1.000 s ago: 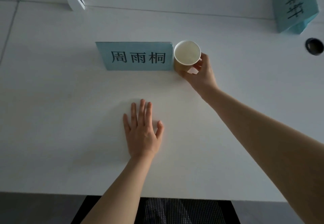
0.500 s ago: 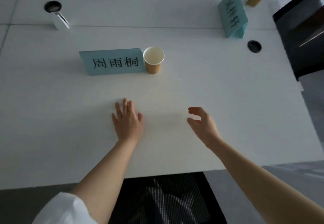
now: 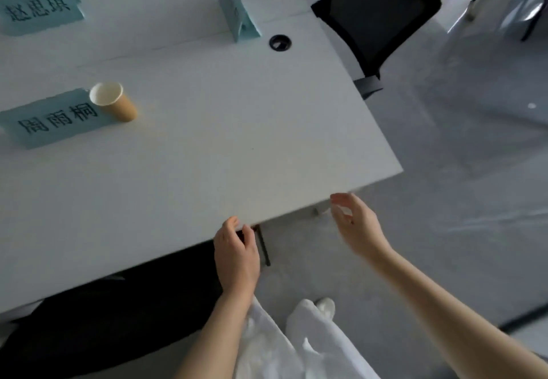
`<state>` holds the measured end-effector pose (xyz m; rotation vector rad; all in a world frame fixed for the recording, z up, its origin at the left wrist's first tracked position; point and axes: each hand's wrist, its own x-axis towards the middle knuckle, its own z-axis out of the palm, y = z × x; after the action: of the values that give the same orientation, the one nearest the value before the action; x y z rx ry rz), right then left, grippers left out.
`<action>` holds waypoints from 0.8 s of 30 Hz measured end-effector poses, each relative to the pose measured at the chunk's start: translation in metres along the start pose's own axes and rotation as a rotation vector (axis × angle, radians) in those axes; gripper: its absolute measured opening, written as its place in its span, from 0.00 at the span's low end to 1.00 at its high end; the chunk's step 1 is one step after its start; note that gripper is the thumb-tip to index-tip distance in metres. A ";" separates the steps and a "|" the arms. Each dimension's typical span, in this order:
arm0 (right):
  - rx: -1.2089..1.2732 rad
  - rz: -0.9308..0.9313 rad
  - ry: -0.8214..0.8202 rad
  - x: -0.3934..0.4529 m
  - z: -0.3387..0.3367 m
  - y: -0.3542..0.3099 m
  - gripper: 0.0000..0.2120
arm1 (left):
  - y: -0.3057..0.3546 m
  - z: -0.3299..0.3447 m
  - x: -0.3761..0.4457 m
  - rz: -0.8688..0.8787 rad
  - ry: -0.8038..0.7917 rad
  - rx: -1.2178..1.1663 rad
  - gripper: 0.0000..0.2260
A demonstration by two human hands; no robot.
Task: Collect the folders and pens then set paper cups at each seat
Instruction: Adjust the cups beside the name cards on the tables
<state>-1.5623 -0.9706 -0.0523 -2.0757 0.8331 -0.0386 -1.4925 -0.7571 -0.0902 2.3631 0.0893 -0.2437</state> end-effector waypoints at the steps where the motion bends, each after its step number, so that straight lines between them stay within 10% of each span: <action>1: 0.000 0.004 0.017 -0.001 -0.017 0.014 0.11 | 0.014 0.010 -0.011 0.017 -0.010 -0.013 0.11; 12: 0.009 0.191 0.124 -0.006 -0.159 0.119 0.13 | 0.138 0.121 -0.080 0.292 -0.247 0.102 0.16; 24: 0.004 0.102 -0.018 0.157 -0.268 0.127 0.10 | 0.284 0.221 -0.010 0.043 -0.222 0.018 0.10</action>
<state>-1.5952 -1.3036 -0.0226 -2.0241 0.9261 0.0340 -1.4965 -1.1145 -0.0504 2.3370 -0.0704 -0.4847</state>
